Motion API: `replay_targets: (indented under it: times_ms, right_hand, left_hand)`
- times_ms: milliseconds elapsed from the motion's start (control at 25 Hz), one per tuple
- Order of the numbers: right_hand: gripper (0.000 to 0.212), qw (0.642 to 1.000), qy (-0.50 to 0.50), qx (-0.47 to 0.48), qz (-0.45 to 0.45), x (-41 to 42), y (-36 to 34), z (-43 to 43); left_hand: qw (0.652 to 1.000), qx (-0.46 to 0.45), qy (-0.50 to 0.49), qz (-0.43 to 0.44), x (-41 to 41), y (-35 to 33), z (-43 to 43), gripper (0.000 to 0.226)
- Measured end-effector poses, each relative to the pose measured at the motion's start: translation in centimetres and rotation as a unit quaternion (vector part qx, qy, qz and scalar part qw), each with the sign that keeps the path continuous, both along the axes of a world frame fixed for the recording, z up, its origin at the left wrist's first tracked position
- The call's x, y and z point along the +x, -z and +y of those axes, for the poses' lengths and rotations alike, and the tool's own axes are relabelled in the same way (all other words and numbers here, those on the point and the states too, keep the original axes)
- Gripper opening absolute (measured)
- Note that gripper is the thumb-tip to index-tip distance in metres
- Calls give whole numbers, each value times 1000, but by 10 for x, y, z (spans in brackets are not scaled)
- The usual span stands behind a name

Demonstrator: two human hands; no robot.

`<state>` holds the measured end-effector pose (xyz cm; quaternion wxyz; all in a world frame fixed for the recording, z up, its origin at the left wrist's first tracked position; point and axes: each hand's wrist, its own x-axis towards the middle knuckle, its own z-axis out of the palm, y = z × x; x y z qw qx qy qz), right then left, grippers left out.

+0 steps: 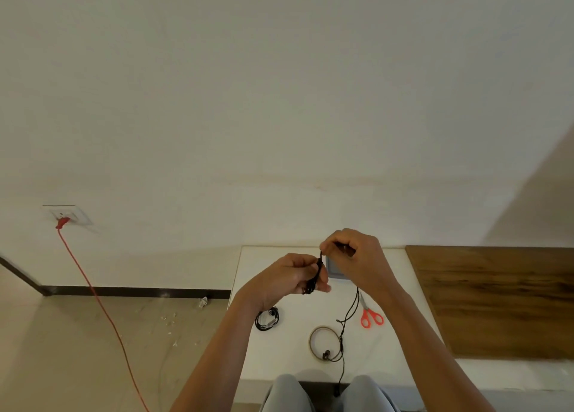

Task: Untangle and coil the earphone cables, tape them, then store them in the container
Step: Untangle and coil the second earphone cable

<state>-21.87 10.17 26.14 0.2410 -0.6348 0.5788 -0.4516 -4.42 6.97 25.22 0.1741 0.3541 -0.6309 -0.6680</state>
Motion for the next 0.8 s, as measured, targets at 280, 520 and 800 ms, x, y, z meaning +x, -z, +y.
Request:
replay_targets:
  times_ms: [280,520,800]
  right_hand:
    - [20,972,-10,129,-194,2,25,-5]
    - [23,957,-51,231,-170,19,42,24]
    - [28,966,-20,259,11,22,30,30]
  left_hand:
    - [967,114,-50,221,-2,-10,5,32]
    - [925,125,-151,326,1,-3,-6,19]
    - [962,37,-174,206,-6,11,-9,24]
